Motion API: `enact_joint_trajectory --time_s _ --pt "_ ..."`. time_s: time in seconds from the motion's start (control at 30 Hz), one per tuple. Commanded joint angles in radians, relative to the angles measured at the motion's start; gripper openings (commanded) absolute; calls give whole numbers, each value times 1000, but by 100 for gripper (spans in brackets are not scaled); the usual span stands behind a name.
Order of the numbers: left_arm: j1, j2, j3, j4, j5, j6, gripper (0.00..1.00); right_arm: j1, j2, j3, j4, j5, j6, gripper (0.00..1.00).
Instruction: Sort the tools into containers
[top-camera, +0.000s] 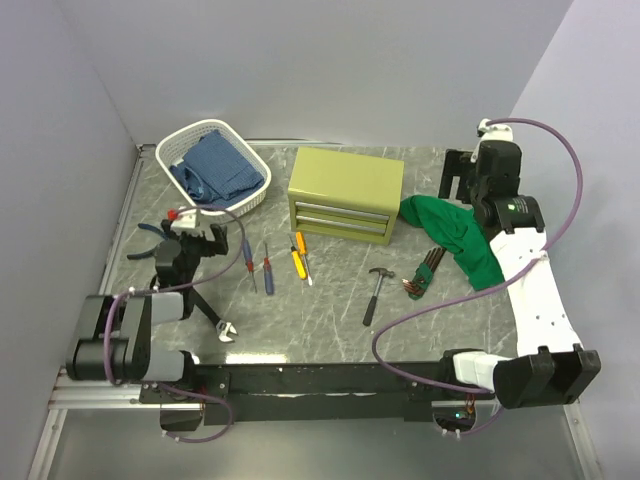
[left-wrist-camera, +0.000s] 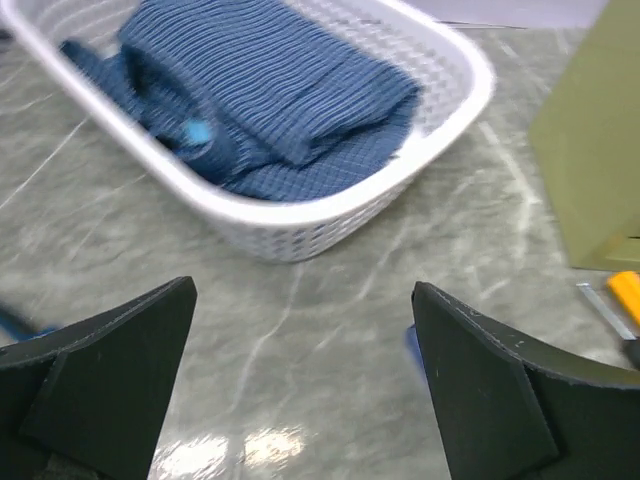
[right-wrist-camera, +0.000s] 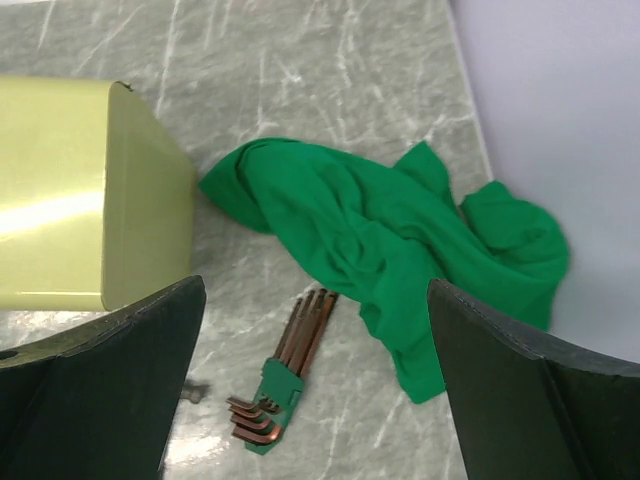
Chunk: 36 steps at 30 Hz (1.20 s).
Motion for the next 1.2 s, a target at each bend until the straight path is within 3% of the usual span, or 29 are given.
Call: enact_joint_trajectory --time_s 0.0,0.13,0.27,0.4,0.47,0.57,0.6,0.63,0.7,0.73,0.77,0.83,1.0,1.07,1.17 --pt "-64 -170 207 -296 24 22 96 8 52 15 68 -74 42 100" --pt "-138 -189 427 -475 -3 -10 96 8 118 64 99 -123 10 100" --pt "-140 25 823 -915 118 -114 96 8 172 66 131 -137 35 99" --pt "-140 230 1067 -1178 159 -206 96 8 197 39 126 -201 85 97" --pt "-140 281 1085 -1172 146 -258 96 7 203 32 142 -217 102 96" --pt "-141 293 1059 -1103 152 -321 99 -18 237 52 204 -263 125 78" --pt "-141 293 1053 -1097 159 -337 93 -35 272 67 221 -357 107 58" --pt "-141 292 1050 -1099 181 -340 89 -39 296 84 241 -388 96 48" --pt "-140 270 1018 -1096 226 -338 68 -41 379 156 251 -418 87 28" --pt "-140 261 1003 -1088 273 -332 57 -41 408 187 254 -424 85 24" --pt "-140 238 966 -1083 306 -320 21 -42 472 259 251 -424 85 20" --pt "-141 218 932 -1086 345 -295 1 -42 539 331 254 -421 85 14" --pt "-149 169 822 -1076 488 -299 1 -46 772 577 255 -485 17 12" --pt "-166 157 782 -1035 537 -285 1 -46 853 650 242 -614 -69 14" --pt "-193 170 748 -970 614 -231 1 -46 918 686 245 -715 -62 15"
